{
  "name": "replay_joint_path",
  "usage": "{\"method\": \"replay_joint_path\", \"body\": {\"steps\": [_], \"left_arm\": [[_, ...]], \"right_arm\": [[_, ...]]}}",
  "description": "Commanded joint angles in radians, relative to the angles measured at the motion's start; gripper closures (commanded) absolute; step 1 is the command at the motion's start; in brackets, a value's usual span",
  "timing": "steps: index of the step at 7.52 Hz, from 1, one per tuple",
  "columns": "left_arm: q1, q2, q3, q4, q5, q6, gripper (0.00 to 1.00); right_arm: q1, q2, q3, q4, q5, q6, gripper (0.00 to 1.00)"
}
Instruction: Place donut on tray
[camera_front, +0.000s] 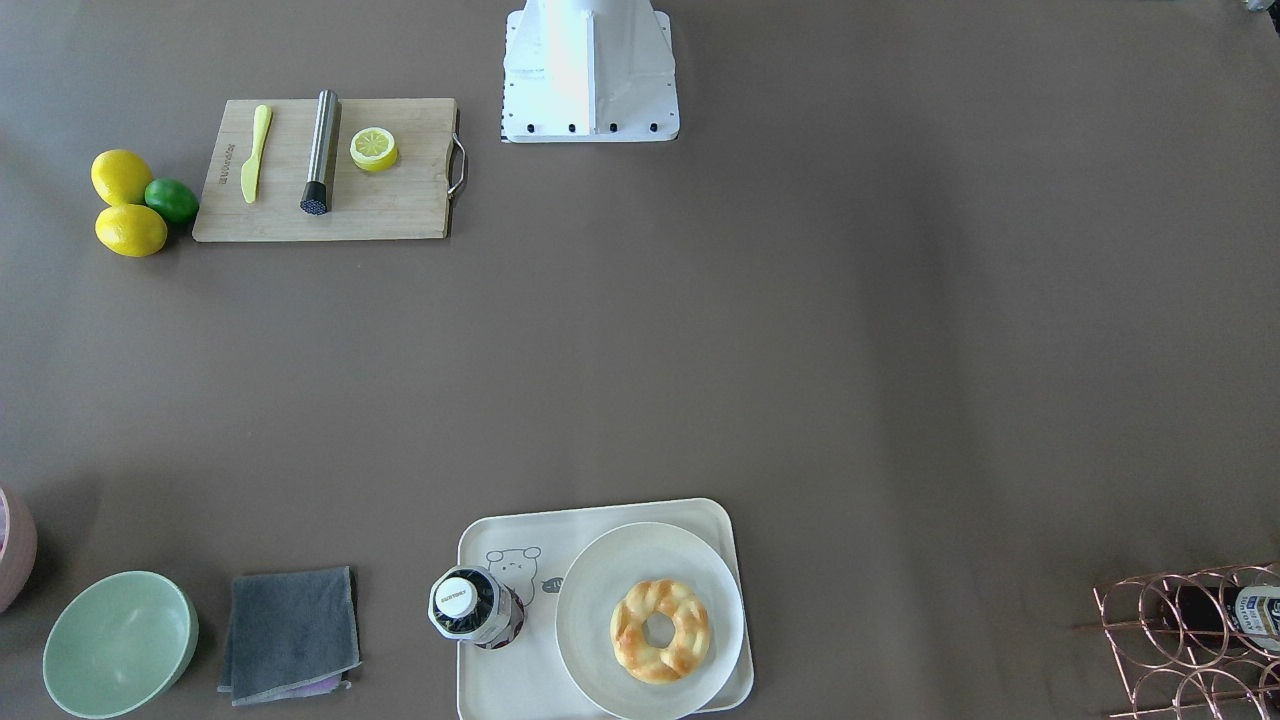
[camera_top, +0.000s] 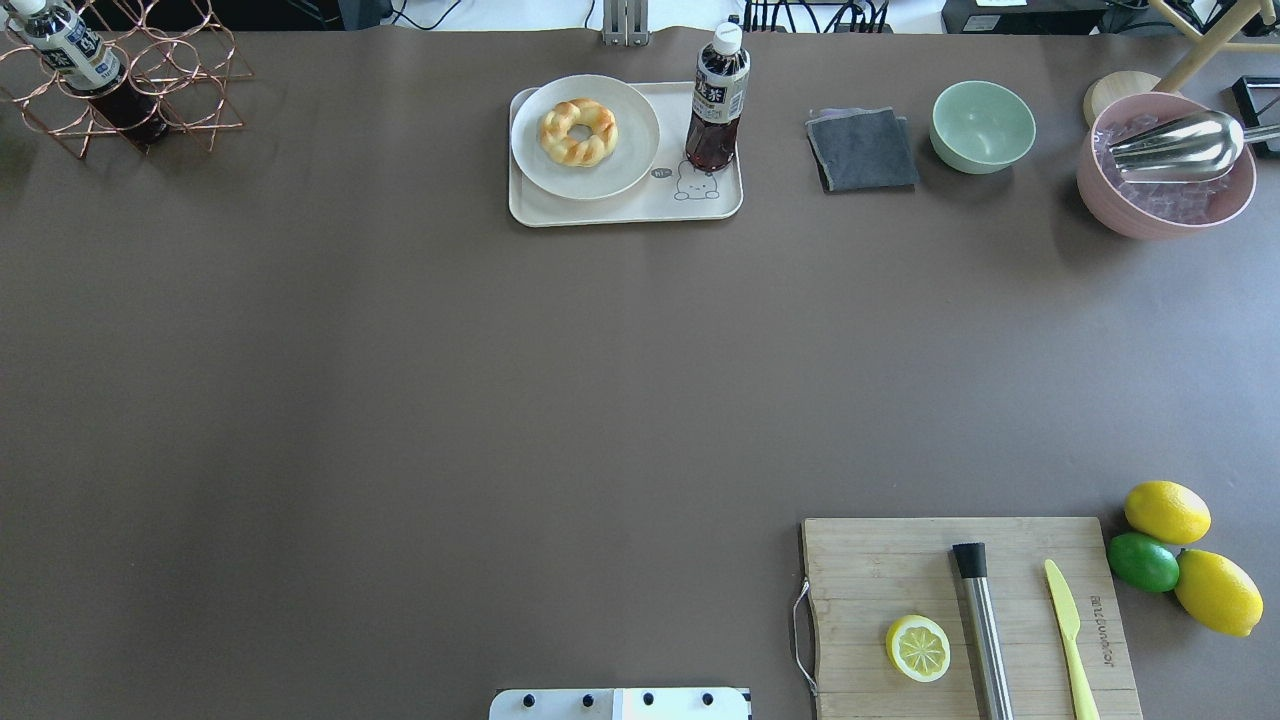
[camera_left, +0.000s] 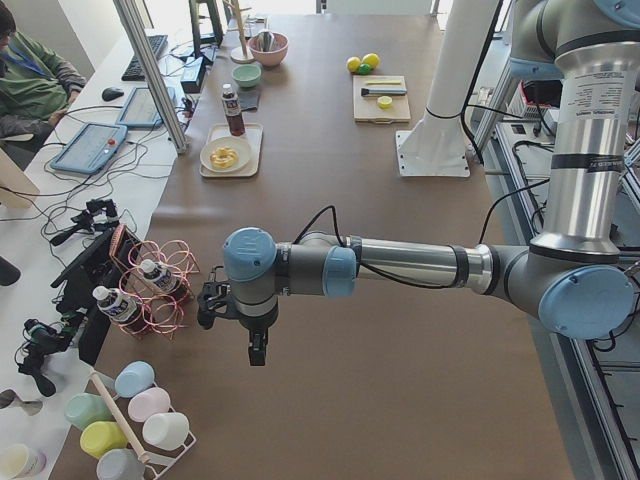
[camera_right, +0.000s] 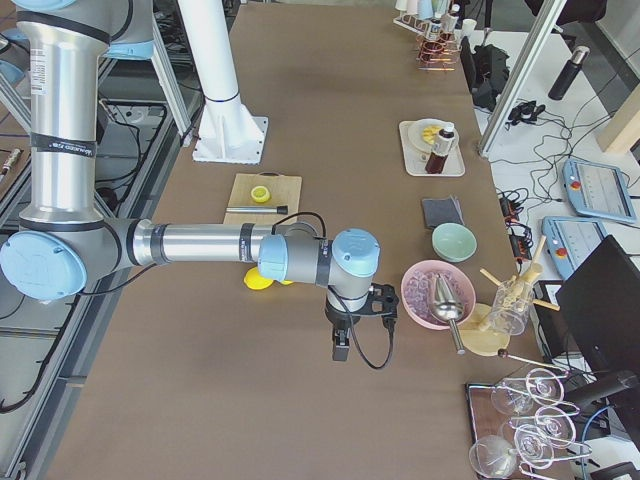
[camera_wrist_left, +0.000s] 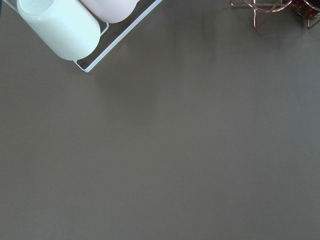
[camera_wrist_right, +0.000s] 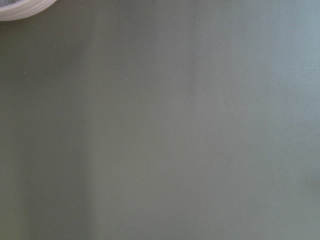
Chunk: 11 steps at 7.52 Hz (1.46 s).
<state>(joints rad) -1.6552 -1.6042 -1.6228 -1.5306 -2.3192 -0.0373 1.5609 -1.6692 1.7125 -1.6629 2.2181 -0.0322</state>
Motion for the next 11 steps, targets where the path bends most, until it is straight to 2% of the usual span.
{"method": "replay_joint_path", "body": {"steps": [1,2,6,9,11], "left_arm": [[-0.034,0.015,-0.055,-0.023,-0.003,0.005,0.01],[-0.035,0.02,-0.052,-0.084,-0.006,0.005,0.01],[-0.037,0.076,-0.049,-0.166,-0.025,0.002,0.01],[-0.037,0.076,-0.046,-0.152,-0.016,-0.006,0.01],[-0.035,0.073,-0.046,-0.07,-0.014,-0.006,0.01]], "right_arm": [[-0.001,0.002,0.001,0.0,0.0,0.0,0.0],[-0.001,0.003,-0.001,0.002,0.0,0.0,0.0],[-0.001,0.006,-0.001,0.0,0.0,0.0,0.0],[-0.001,0.006,-0.002,0.0,0.0,0.001,0.0],[-0.001,0.003,-0.002,0.0,0.002,0.0,0.0]]}}
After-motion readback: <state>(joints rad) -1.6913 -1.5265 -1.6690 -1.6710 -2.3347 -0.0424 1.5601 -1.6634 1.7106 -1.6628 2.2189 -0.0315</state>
